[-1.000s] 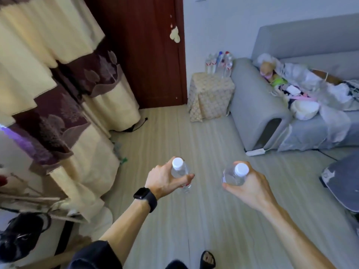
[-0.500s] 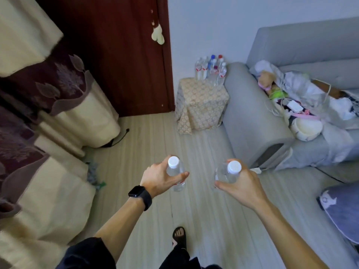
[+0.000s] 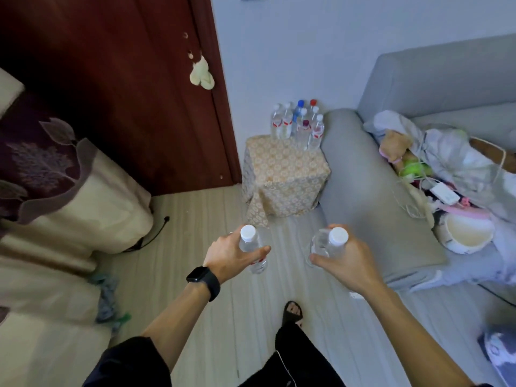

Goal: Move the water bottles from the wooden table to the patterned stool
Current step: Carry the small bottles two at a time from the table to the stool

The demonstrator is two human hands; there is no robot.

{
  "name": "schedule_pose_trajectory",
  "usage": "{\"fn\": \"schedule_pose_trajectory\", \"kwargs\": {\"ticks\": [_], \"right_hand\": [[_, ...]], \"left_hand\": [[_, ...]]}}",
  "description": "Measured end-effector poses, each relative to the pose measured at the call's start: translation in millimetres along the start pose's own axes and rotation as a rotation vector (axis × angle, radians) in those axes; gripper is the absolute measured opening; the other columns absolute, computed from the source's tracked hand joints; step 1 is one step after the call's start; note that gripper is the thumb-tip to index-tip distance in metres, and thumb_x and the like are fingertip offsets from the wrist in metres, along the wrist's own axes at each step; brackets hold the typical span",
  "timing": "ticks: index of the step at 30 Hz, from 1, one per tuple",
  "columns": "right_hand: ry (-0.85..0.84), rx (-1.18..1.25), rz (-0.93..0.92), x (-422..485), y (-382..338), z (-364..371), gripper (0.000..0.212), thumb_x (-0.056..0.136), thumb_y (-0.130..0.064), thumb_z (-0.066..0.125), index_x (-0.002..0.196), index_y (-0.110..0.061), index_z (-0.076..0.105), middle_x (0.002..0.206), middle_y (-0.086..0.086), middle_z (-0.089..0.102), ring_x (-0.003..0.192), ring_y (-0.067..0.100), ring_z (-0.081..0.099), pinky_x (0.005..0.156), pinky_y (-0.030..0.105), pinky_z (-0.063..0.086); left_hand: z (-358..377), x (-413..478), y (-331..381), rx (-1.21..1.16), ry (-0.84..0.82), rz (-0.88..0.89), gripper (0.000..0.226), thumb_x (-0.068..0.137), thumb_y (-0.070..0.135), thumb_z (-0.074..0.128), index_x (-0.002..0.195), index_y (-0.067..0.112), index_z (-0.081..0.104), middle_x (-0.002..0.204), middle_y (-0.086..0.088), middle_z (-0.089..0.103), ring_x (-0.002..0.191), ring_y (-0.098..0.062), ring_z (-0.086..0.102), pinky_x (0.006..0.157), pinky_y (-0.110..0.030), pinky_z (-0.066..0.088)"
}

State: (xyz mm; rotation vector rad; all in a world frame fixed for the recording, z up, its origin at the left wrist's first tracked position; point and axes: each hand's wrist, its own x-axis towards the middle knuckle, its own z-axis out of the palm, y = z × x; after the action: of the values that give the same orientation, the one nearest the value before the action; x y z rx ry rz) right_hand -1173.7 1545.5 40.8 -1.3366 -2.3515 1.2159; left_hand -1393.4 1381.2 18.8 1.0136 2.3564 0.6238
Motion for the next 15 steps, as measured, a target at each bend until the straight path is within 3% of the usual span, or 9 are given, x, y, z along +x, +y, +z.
{"fn": "schedule_pose_trajectory", "kwargs": {"ticks": [6,10,15], "right_hand": [[-0.040,-0.012,-0.013,128,-4,-29,0.057,0.065,-0.035,0.088,0.110,-0.034,0.052,0.096,-0.009,0.064,0.086,0.015,0.059,0.071,0.026,0.043],[-0.078,-0.011,0.000,202,-10,-41,0.056,0.067,-0.033,0.088,0.109,-0.035,0.051,0.091,-0.018,0.060,0.077,0.000,0.055,0.062,0.010,0.037],[-0.117,-0.052,0.019,290,-10,-37,0.056,0.068,-0.045,0.086,0.111,-0.030,0.053,0.097,-0.010,0.064,0.086,0.013,0.061,0.065,0.023,0.042]], "left_hand": [[4,108,29,-0.075,-0.050,-0.073,0.059,0.070,0.080,0.061,0.116,0.046,0.046,0.097,0.015,0.067,0.085,-0.012,0.064,0.078,-0.034,0.057],[1,175,36,-0.115,-0.072,-0.110,0.059,0.070,0.079,0.063,0.115,0.042,0.053,0.092,0.015,0.069,0.084,-0.006,0.065,0.078,-0.034,0.057],[-9,271,37,-0.125,-0.143,-0.095,0.058,0.074,0.072,0.067,0.120,0.039,0.052,0.098,0.013,0.068,0.088,-0.012,0.064,0.077,-0.035,0.055]]}}
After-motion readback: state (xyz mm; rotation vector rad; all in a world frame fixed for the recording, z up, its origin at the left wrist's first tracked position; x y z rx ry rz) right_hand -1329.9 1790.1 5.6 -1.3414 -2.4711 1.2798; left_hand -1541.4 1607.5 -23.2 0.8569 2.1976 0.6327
